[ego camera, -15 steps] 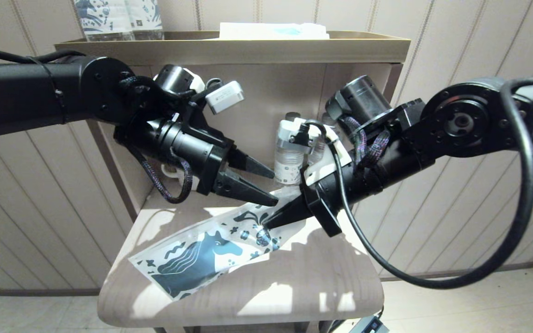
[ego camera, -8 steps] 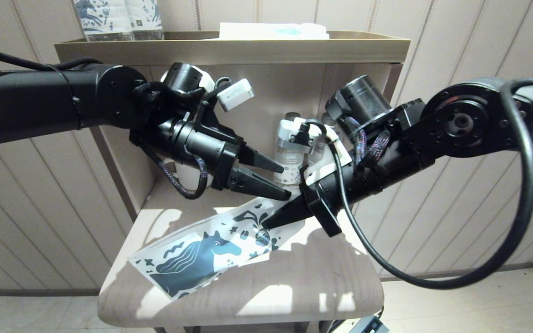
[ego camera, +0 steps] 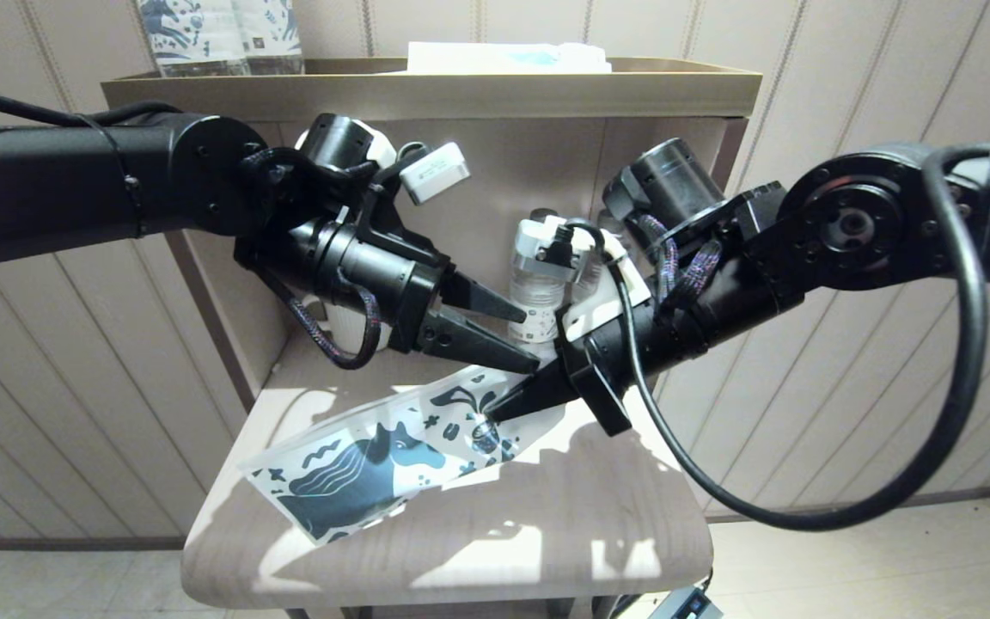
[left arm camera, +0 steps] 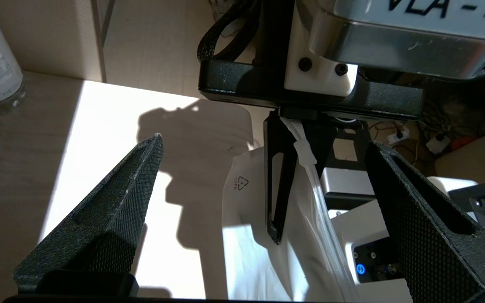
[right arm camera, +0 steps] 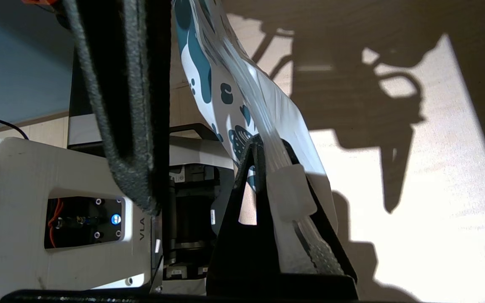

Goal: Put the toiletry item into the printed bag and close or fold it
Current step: Close the strorage bag and place it on the desk

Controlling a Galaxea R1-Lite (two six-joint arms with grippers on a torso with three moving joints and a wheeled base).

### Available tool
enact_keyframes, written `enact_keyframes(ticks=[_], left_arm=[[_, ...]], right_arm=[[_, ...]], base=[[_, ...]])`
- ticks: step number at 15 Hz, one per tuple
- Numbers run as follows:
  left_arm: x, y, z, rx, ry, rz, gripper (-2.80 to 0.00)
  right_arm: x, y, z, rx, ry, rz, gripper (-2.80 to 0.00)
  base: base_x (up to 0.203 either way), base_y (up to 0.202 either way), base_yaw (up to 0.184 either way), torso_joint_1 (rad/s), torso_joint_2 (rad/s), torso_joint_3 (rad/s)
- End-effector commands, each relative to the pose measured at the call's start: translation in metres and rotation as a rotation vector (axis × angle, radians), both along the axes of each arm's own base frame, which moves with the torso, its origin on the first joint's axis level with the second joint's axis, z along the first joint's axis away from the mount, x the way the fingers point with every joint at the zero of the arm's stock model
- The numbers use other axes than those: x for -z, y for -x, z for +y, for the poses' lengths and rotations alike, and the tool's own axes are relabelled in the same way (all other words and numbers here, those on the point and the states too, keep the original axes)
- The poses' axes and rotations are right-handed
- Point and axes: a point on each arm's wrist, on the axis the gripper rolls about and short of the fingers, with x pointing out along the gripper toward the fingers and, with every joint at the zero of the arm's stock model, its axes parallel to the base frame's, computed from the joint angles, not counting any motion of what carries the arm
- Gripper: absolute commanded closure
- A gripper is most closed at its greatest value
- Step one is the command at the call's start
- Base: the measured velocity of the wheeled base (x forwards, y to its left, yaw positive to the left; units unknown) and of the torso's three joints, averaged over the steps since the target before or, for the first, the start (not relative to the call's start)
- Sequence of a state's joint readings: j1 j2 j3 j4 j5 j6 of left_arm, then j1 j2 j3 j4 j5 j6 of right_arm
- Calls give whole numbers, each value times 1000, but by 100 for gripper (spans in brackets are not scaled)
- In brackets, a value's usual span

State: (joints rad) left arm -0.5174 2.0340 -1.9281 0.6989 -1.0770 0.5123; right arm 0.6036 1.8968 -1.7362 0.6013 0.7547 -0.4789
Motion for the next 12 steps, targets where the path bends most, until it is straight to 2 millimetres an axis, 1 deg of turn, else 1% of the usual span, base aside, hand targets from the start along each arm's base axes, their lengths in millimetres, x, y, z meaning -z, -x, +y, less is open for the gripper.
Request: enact_keyframes(ticks=[1,4,5,10,12], left_arm=[[-3,2,1,6,6,-3,-280],[-3,3,1,9,7,-1,-280],[-3,4,1,9,6,1,0],[-3,5,1,32,24,11,0],[-1,3,0,35,24,14,0]], right_arm=[[1,-1,1,-5,-1,3,0],[0,-1,1,-4,-2,2,0],[0,-1,1,-4,-3,2,0],[-1,-1,1,-5,-5,-2,0],[0,-2,2,-3,-3,3,0]], base=[[0,0,0,0,0,0],[0,0,0,0,0,0],[0,0,0,0,0,0],[0,0,0,0,0,0],[0,0,0,0,0,0]])
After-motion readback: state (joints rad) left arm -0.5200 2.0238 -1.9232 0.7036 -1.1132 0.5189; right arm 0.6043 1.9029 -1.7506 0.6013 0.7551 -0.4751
